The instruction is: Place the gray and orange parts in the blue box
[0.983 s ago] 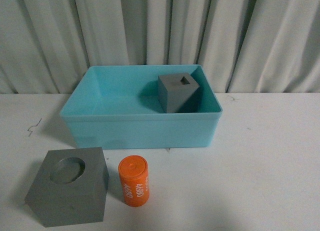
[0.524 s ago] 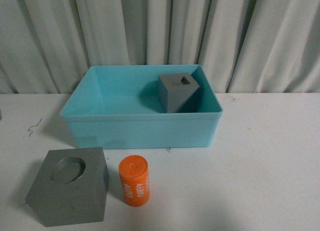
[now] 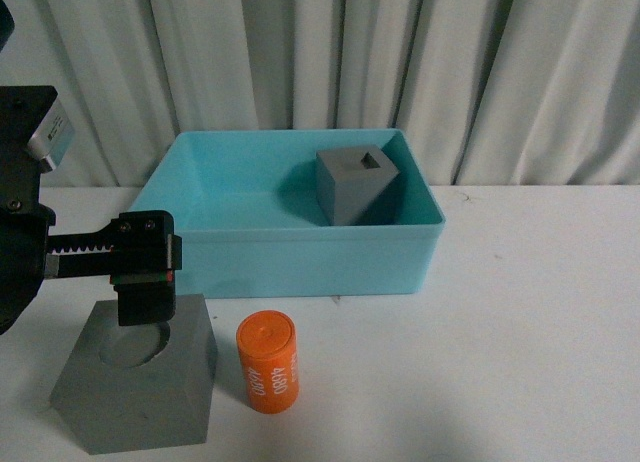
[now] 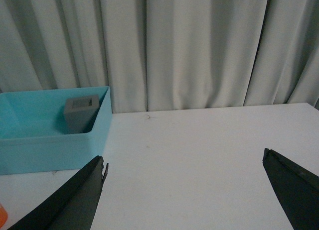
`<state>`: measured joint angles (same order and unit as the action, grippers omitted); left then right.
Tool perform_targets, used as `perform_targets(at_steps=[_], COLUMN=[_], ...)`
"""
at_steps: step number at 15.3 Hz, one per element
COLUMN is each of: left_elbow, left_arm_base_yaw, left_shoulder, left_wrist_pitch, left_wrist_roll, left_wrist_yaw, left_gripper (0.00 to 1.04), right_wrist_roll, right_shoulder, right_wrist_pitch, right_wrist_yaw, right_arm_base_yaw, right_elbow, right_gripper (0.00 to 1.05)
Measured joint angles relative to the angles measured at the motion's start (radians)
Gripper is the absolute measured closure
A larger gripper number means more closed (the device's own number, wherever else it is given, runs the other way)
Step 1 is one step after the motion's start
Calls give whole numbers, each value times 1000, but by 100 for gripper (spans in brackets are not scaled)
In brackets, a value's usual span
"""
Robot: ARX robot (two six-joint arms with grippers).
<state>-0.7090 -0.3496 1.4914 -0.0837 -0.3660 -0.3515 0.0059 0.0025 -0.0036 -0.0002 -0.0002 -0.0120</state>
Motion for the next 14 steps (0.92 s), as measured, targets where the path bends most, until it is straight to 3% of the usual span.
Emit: perform_targets(at_steps=[14], left_elbow=[19], left_arm_base_yaw=[54], left_shoulder=[169], left_wrist_pitch=[100], left_wrist_roll=[69], left_wrist_yaw=[35], left_gripper=[7], right_wrist_roll=[0], right_shoulder=[0], right_wrist_pitch=[0], right_wrist_yaw=[0], right_arm_base_yaw=[0], right_elbow=[0], right_gripper=[6])
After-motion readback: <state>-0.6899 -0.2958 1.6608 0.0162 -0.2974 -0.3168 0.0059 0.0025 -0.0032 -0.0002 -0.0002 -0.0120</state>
